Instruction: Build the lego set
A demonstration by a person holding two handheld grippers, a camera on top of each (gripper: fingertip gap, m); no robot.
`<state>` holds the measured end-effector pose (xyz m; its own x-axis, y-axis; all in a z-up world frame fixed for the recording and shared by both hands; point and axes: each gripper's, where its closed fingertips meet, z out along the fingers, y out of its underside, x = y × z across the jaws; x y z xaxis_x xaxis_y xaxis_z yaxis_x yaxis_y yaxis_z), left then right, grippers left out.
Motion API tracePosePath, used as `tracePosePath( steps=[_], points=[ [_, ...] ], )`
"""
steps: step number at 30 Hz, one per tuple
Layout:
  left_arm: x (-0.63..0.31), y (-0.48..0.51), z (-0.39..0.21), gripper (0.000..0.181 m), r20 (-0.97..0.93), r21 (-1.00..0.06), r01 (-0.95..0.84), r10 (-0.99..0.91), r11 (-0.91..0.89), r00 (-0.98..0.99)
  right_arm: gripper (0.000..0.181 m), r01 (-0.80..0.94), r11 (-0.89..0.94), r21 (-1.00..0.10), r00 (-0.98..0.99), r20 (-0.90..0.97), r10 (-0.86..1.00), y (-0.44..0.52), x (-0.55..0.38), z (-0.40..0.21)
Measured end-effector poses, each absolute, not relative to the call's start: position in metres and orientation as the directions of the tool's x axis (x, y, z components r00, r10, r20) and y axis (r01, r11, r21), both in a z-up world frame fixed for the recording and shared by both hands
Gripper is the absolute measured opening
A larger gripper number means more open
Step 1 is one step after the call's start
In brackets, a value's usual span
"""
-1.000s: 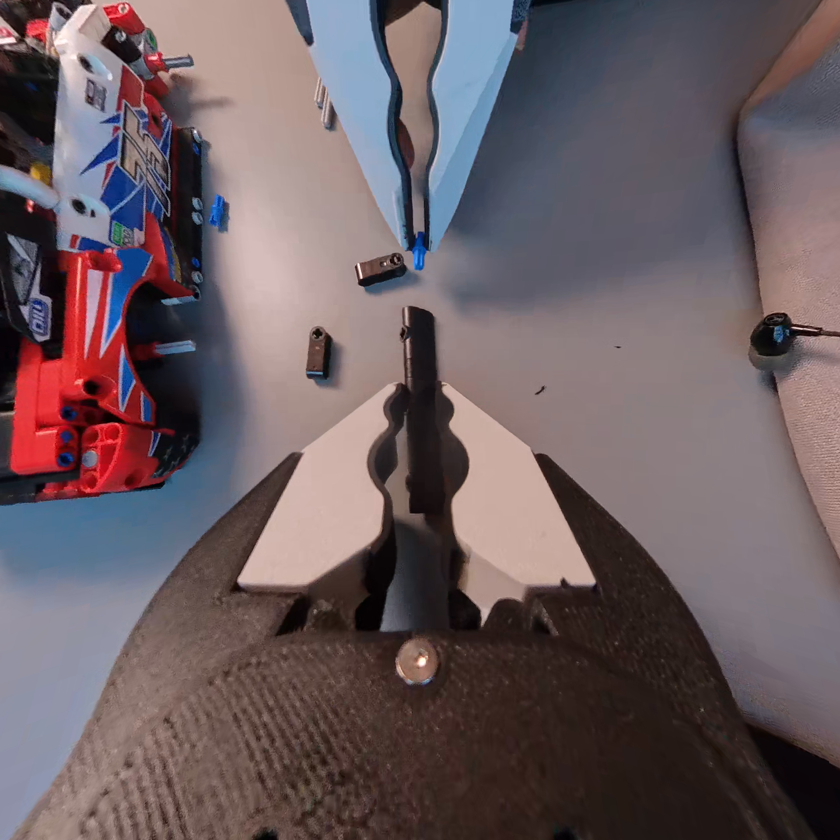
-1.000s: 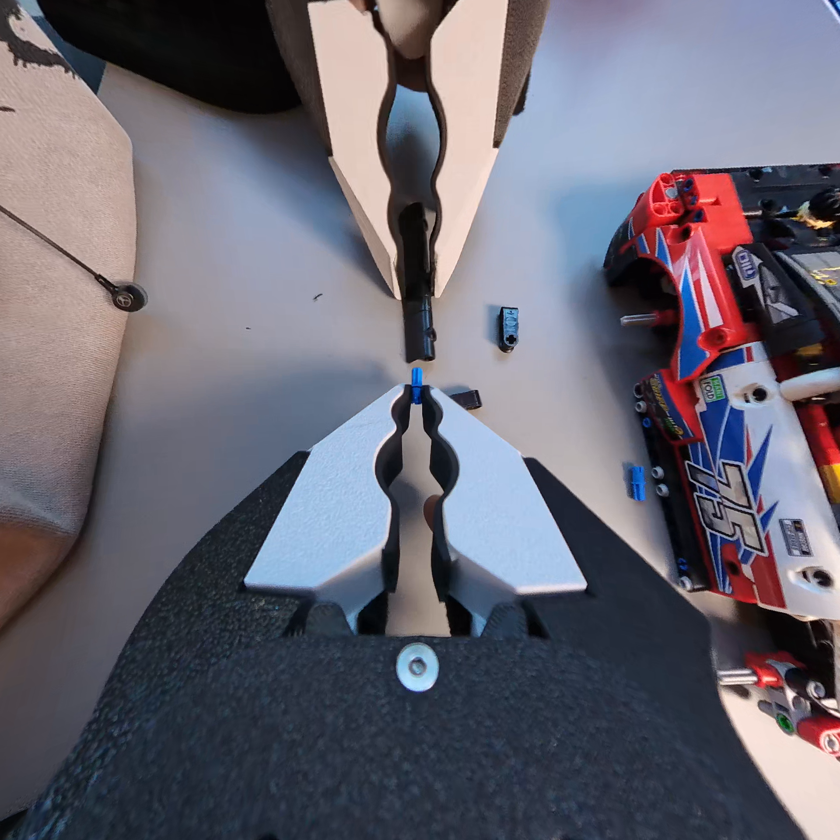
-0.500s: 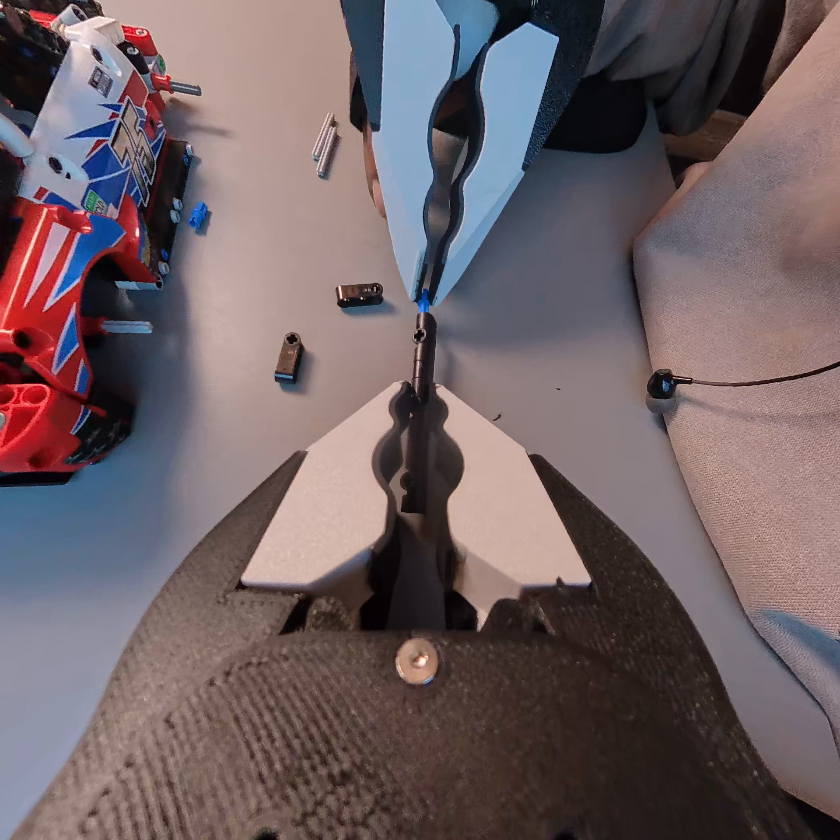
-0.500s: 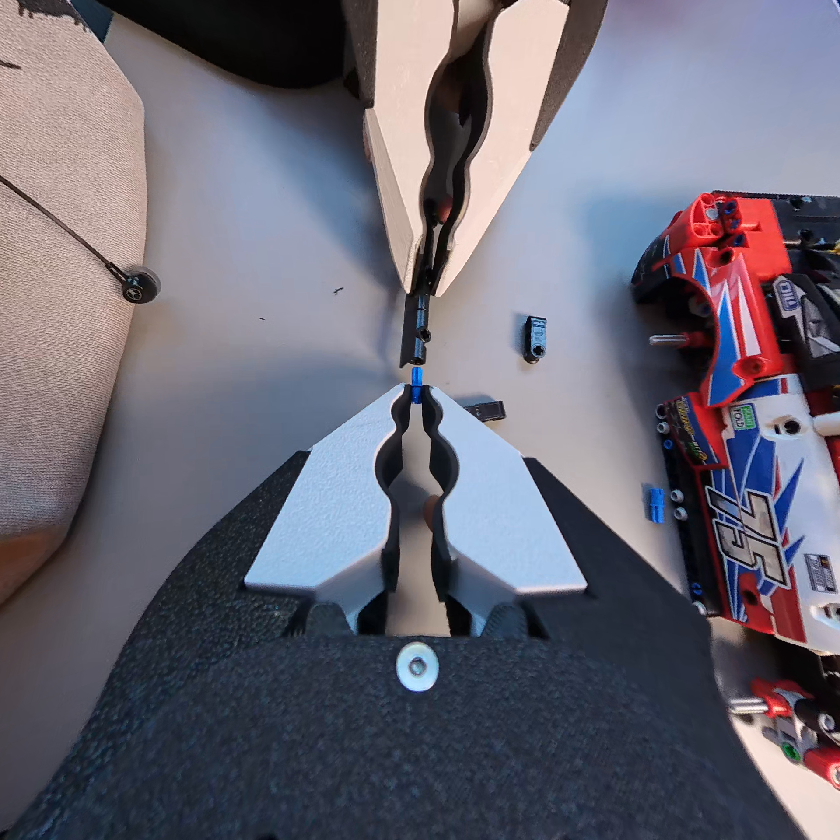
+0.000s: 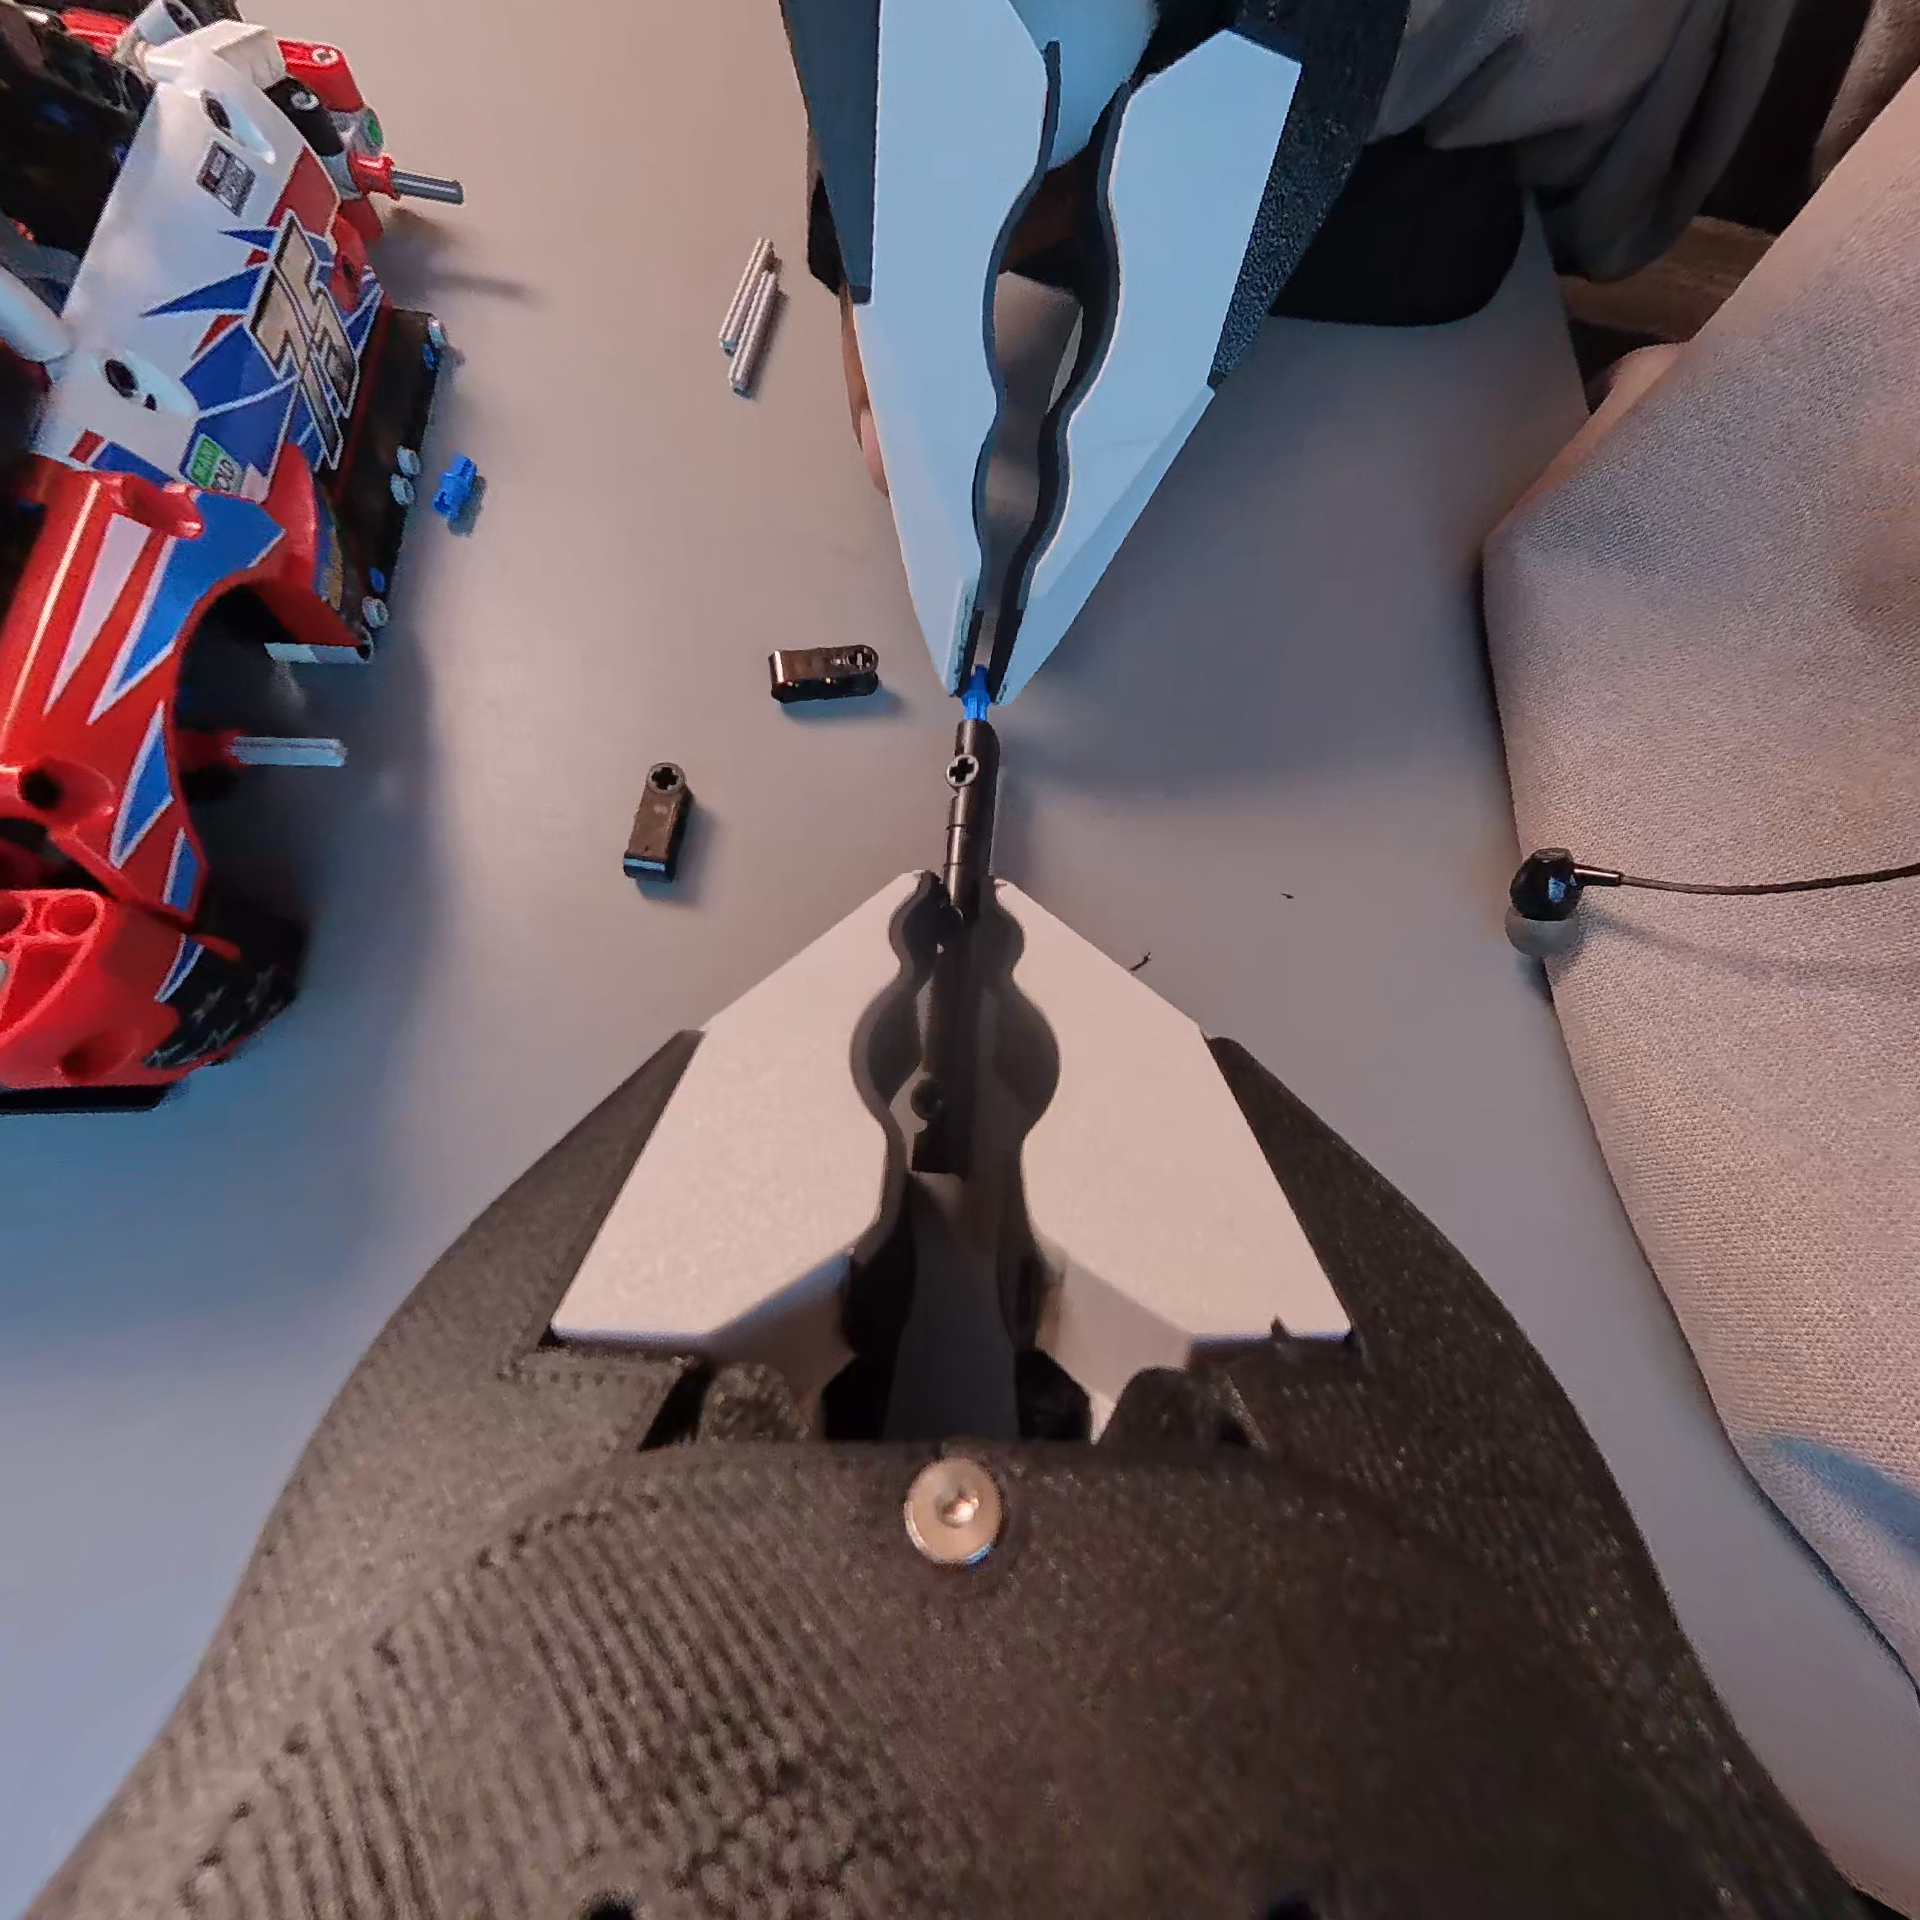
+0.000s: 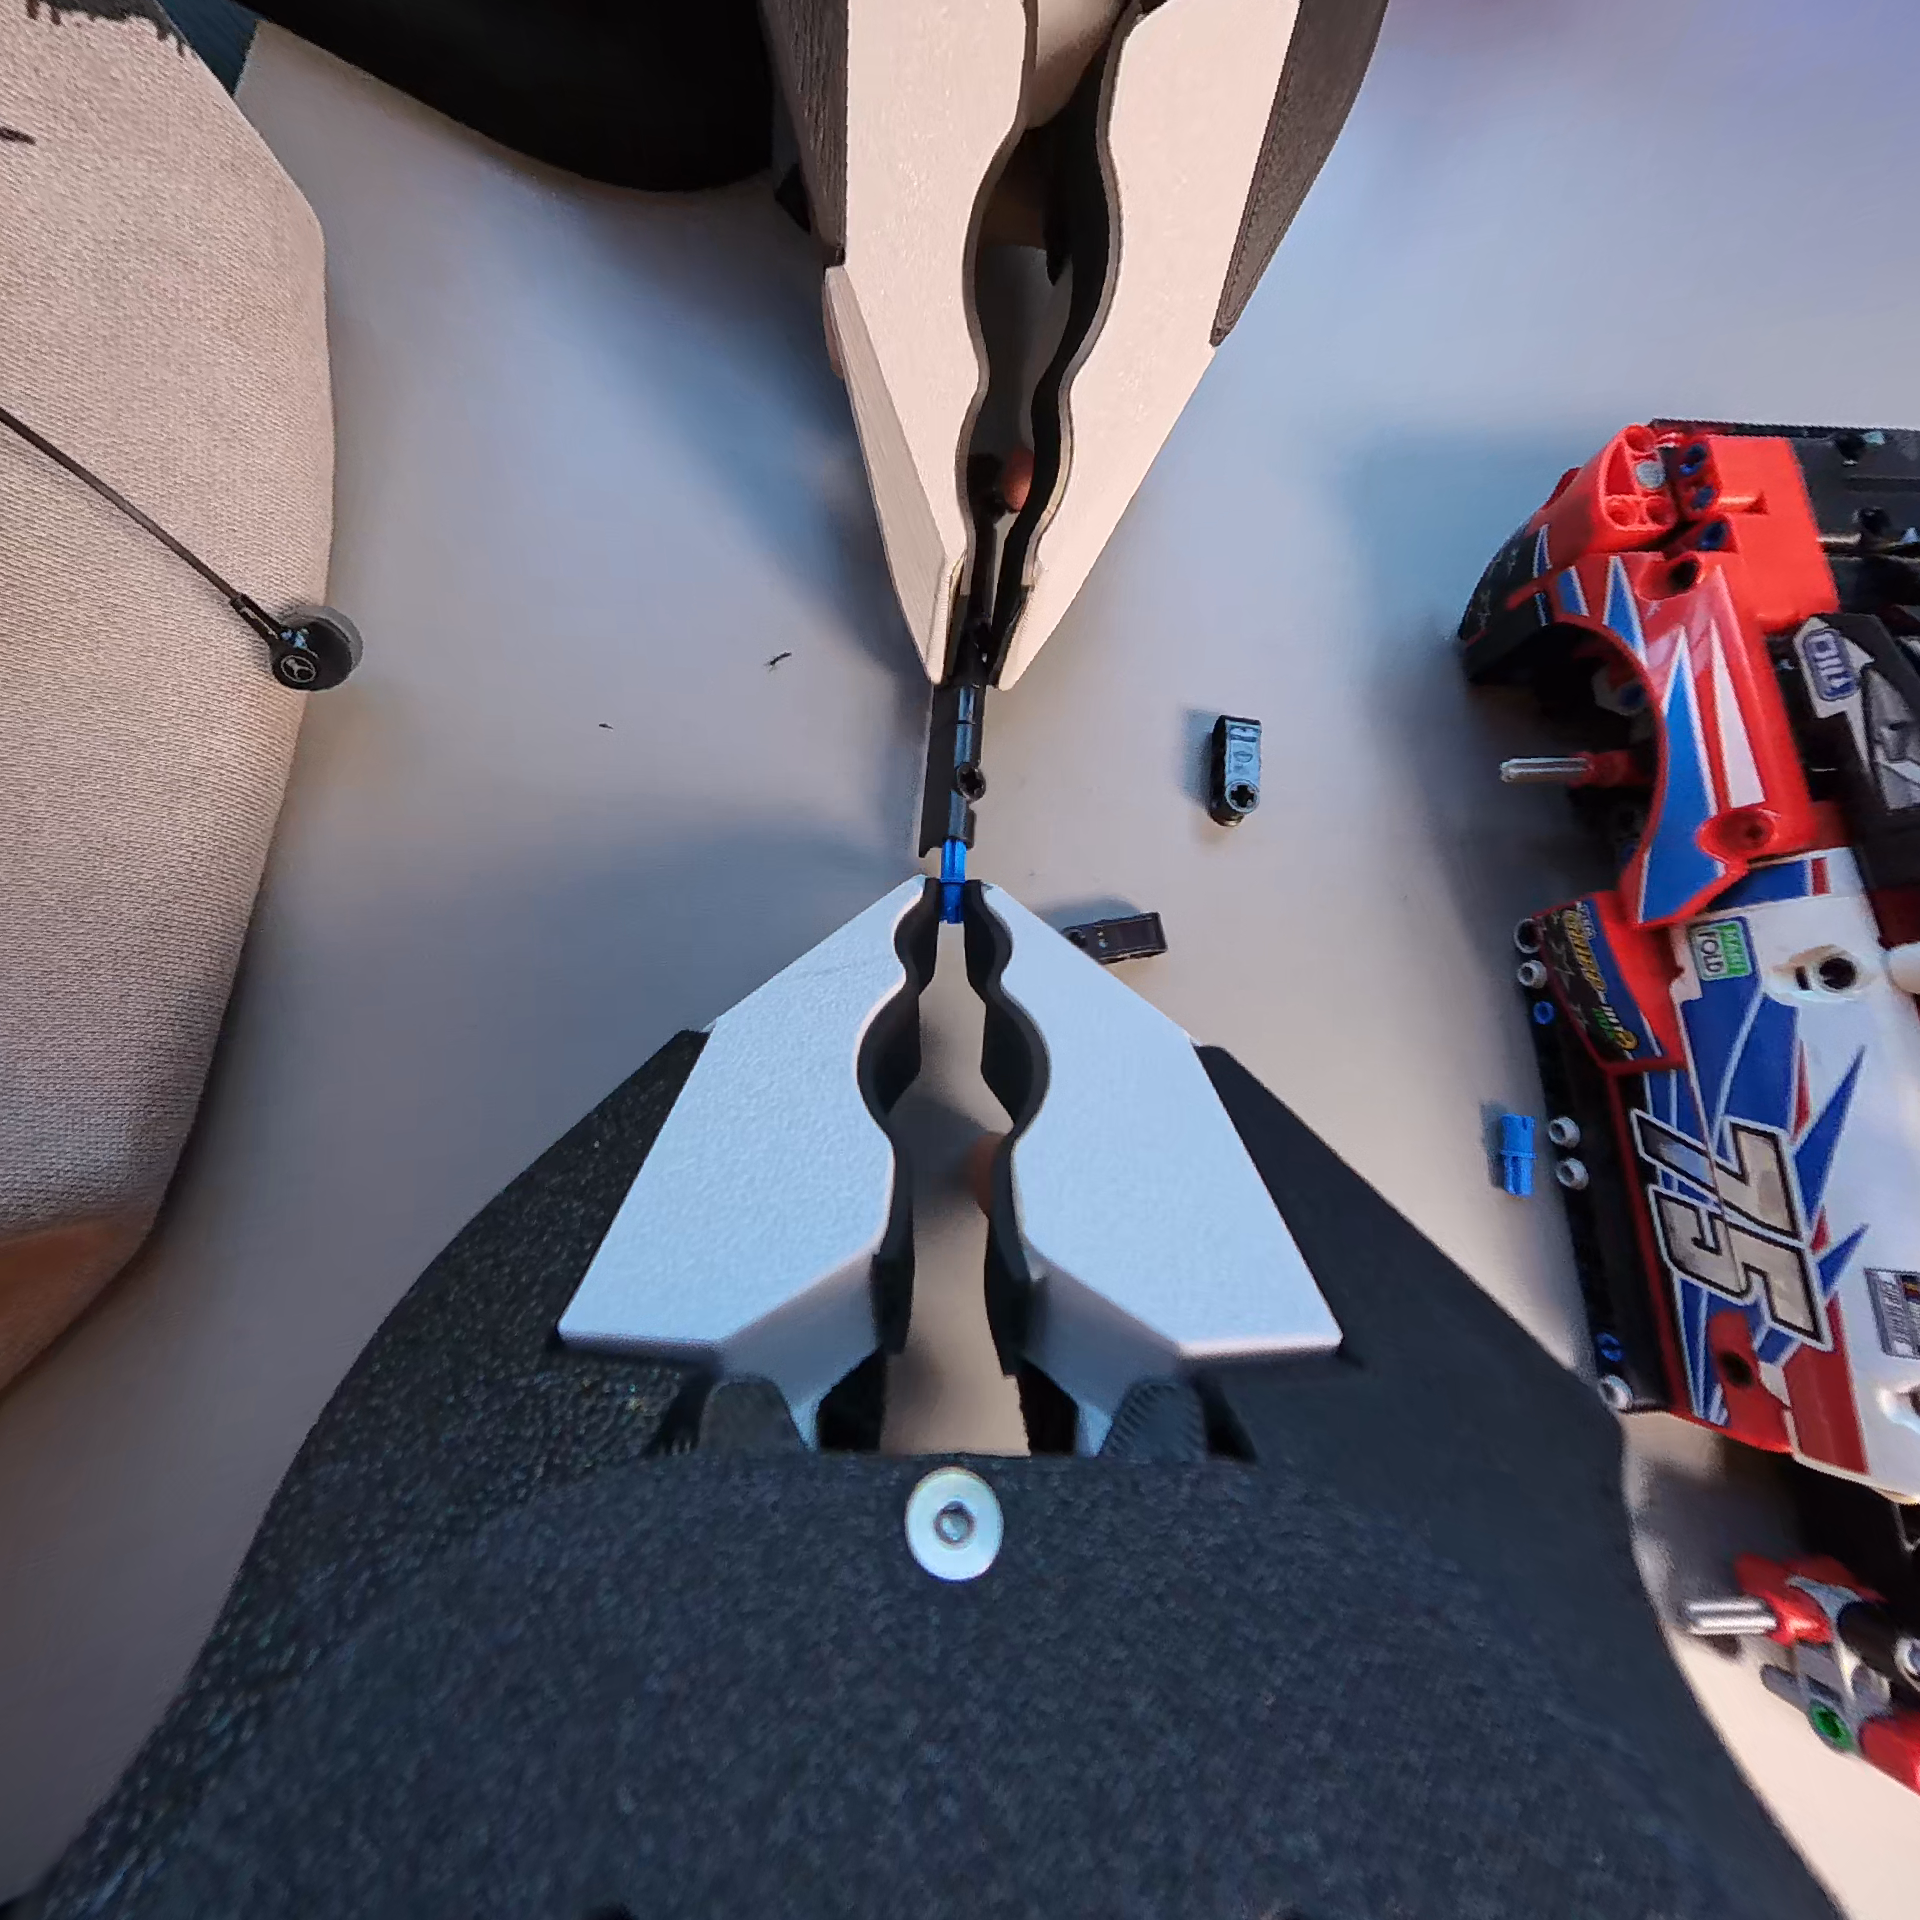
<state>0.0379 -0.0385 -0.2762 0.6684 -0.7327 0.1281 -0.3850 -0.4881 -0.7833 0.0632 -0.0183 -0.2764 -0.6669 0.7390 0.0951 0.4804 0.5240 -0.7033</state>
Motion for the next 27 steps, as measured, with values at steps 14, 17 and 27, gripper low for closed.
tracePosePath(
  steps=[14,17,27],
  points=[
    [0.045,-0.040,-0.277,0.005,-0.073,-0.761,-0.517,-0.740,-0.392,0.669,0.001,0.578,0.480,-0.660,-0.638,0.002,0.770,-0.021,0.066,-0.280],
    [0.046,-0.041,-0.277,0.005,-0.111,-0.749,-0.549,-0.747,-0.371,0.656,0.001,0.589,0.499,-0.636,-0.648,-0.002,0.762,-0.021,0.068,-0.280],
    [0.051,-0.039,-0.277,0.004,-0.245,-0.688,-0.650,-0.739,-0.323,0.627,0.000,0.708,0.509,-0.489,-0.621,-0.090,0.778,-0.021,0.074,-0.279]
  ],
)
